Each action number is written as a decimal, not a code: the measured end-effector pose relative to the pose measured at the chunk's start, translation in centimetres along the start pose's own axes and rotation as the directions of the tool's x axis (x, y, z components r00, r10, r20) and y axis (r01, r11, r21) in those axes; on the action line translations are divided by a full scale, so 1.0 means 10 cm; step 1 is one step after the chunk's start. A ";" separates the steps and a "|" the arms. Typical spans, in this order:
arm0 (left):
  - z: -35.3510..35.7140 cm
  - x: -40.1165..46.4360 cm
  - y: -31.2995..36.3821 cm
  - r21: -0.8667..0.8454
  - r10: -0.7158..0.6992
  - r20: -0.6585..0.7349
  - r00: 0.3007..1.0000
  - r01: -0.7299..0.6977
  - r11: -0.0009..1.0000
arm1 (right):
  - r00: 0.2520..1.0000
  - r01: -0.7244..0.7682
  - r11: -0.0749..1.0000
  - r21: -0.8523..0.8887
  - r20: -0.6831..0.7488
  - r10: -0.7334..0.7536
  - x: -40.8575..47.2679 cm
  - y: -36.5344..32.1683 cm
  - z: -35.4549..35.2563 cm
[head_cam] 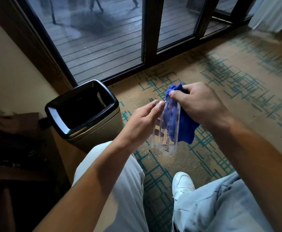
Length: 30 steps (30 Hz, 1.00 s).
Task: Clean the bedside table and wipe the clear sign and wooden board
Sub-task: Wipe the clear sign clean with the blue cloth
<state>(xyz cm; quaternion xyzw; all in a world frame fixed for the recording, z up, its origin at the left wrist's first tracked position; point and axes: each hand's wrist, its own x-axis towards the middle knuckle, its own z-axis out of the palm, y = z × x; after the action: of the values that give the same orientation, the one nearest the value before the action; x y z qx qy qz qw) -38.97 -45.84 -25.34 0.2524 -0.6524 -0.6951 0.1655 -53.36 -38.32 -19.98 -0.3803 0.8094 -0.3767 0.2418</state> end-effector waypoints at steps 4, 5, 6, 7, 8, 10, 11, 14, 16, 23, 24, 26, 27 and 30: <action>0.04 -0.01 -0.01 -0.066 0.004 -0.090 0.996 -0.010 0.998 | 0.998 0.025 0.995 -0.095 -0.051 -0.030 0.04 0.03 -0.05; 0.05 0.01 -0.02 -0.049 0.020 -0.145 0.989 -0.027 0.998 | 0.998 0.032 0.994 -0.103 -0.057 -0.038 0.06 0.05 -0.06; 0.06 0.02 -0.04 -0.026 0.036 -0.198 0.980 -0.042 0.999 | 0.997 0.036 0.995 -0.097 -0.058 -0.042 0.07 0.07 -0.06; 0.06 0.03 -0.05 -0.021 0.046 -0.238 0.970 -0.053 0.998 | 0.998 0.034 0.997 -0.074 -0.057 -0.038 0.10 0.09 -0.08; 0.05 0.04 -0.06 -0.043 0.046 -0.258 0.965 -0.059 0.997 | 0.998 0.027 0.999 -0.032 -0.057 -0.029 0.12 0.12 -0.09; 0.02 0.05 -0.05 -0.149 0.007 -0.251 0.968 -0.046 0.988 | 0.998 0.011 0.994 0.105 -0.066 -0.004 0.15 0.14 -0.14; -0.01 0.05 -0.04 -0.237 -0.036 -0.235 0.971 -0.022 0.971 | 0.997 0.009 0.984 0.180 -0.075 0.005 0.16 0.14 -0.15; -0.05 0.04 -0.02 -0.541 -0.195 -0.036 0.980 0.145 0.828 | 0.992 0.072 0.944 0.323 -0.125 -0.033 0.20 0.12 -0.21; -0.05 0.01 0.00 -0.621 -0.213 0.191 0.958 0.286 0.730 | 0.983 0.146 0.907 0.395 -0.160 -0.088 0.21 0.09 -0.23; -0.06 -0.02 0.04 -0.677 0.084 0.568 0.819 0.406 0.614 | 0.938 0.346 0.841 0.417 -0.180 -0.296 0.15 0.00 -0.22; -0.05 -0.02 0.03 -0.669 0.071 0.564 0.822 0.405 0.623 | 0.933 0.359 0.846 0.395 -0.181 -0.311 0.15 -0.01 -0.21; -0.02 -0.01 0.01 -0.664 0.048 0.537 0.842 0.386 0.641 | 0.914 0.392 0.874 0.286 -0.228 -0.336 0.15 -0.01 -0.21; -0.02 -0.01 0.00 -0.665 0.048 0.527 0.849 0.376 0.645 | 0.897 0.406 0.890 0.206 -0.276 -0.346 0.16 -0.02 -0.23; -0.03 0.00 0.00 -0.667 0.047 0.494 0.868 0.344 0.661 | 0.849 0.413 0.898 0.150 -0.421 -0.319 0.19 -0.03 -0.38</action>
<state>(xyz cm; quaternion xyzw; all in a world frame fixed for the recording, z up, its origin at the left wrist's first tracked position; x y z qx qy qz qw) -38.78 -46.07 -25.33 0.0417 -0.3116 -0.9488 0.0305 -56.99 -38.36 -17.64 -0.4153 0.7023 -0.5765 0.0441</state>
